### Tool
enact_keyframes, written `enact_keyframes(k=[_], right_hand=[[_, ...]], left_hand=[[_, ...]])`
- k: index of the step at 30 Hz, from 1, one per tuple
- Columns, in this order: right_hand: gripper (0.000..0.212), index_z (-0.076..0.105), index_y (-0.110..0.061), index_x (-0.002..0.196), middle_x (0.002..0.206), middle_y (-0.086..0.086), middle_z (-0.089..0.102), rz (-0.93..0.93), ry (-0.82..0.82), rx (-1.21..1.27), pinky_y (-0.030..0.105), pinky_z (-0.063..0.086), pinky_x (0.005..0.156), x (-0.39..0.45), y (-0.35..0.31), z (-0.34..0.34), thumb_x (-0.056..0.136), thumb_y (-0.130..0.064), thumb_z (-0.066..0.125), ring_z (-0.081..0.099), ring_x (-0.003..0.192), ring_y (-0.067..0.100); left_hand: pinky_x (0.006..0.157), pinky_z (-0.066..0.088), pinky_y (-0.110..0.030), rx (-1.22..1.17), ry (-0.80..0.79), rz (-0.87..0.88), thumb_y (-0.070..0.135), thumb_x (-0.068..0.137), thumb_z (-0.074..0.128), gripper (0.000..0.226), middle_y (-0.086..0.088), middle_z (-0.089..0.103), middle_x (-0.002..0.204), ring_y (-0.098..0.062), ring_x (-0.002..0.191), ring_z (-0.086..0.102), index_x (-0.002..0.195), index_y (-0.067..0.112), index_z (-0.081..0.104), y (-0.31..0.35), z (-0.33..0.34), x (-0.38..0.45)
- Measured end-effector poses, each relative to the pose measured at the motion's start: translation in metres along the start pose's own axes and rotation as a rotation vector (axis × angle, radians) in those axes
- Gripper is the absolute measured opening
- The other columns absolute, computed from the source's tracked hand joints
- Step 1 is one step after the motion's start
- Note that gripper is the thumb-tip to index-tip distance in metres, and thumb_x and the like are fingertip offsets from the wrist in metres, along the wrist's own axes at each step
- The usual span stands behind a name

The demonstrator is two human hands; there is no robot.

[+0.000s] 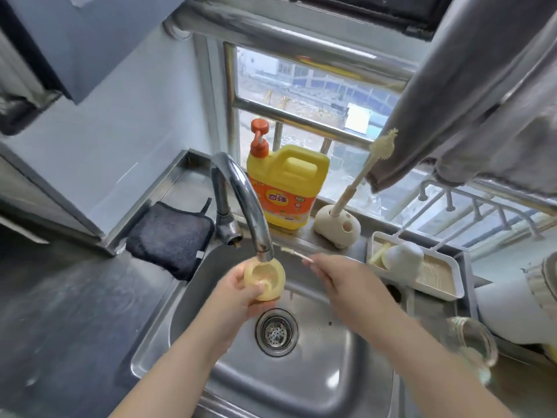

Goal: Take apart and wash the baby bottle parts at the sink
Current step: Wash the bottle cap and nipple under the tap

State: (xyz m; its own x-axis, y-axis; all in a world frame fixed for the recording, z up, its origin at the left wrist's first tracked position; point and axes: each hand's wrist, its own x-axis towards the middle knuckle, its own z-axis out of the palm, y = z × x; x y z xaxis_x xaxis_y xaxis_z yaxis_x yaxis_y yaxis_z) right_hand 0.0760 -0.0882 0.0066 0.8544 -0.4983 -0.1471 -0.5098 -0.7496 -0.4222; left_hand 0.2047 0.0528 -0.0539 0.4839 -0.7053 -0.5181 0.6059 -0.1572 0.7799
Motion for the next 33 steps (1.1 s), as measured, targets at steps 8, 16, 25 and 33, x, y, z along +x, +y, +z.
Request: enact_keyframes(k=[8,16,25,33], right_hand=[[0.026,0.043,-0.022,0.112,0.082,0.001,0.049,0.153,-0.16,-0.243,0.032,0.03,0.064,-0.002,-0.052,0.028,0.091,-0.009,0.041,0.048,0.081,0.031],[0.02,0.056,-0.026,0.108,0.107,-0.003,0.065,0.143,-0.041,-0.149,0.031,0.04,0.073,-0.009,-0.067,0.04,0.097,-0.029,0.04,0.058,0.102,0.026],[0.024,0.063,-0.031,0.107,0.105,-0.008,0.068,0.225,0.001,-0.055,0.03,0.045,0.079,-0.004,-0.064,0.029,0.096,-0.031,0.041,0.058,0.103,0.021],[0.022,0.069,-0.025,0.098,0.098,-0.005,0.068,0.334,-0.053,0.089,0.032,0.05,0.079,-0.005,-0.07,0.028,0.092,-0.027,0.048,0.059,0.096,0.019]], left_hand=[[0.079,0.057,-0.038,0.085,-0.034,0.039,-0.015,0.09,0.045,0.05,-0.005,0.068,0.105,-0.017,0.094,0.067,0.117,0.026,0.057,0.002,-0.016,-0.01],[0.072,0.057,-0.032,0.082,-0.025,0.031,-0.014,0.088,0.047,0.048,-0.01,0.066,0.109,-0.019,0.093,0.065,0.122,0.02,0.056,0.009,-0.022,-0.012],[0.071,0.059,-0.034,0.097,-0.028,0.031,-0.015,0.087,0.043,0.048,-0.009,0.066,0.104,-0.017,0.086,0.067,0.117,0.019,0.059,0.009,-0.021,-0.014],[0.076,0.059,-0.041,0.124,-0.02,0.054,-0.012,0.089,0.046,0.047,-0.008,0.067,0.106,-0.018,0.09,0.065,0.112,0.026,0.062,0.005,-0.022,-0.016]])
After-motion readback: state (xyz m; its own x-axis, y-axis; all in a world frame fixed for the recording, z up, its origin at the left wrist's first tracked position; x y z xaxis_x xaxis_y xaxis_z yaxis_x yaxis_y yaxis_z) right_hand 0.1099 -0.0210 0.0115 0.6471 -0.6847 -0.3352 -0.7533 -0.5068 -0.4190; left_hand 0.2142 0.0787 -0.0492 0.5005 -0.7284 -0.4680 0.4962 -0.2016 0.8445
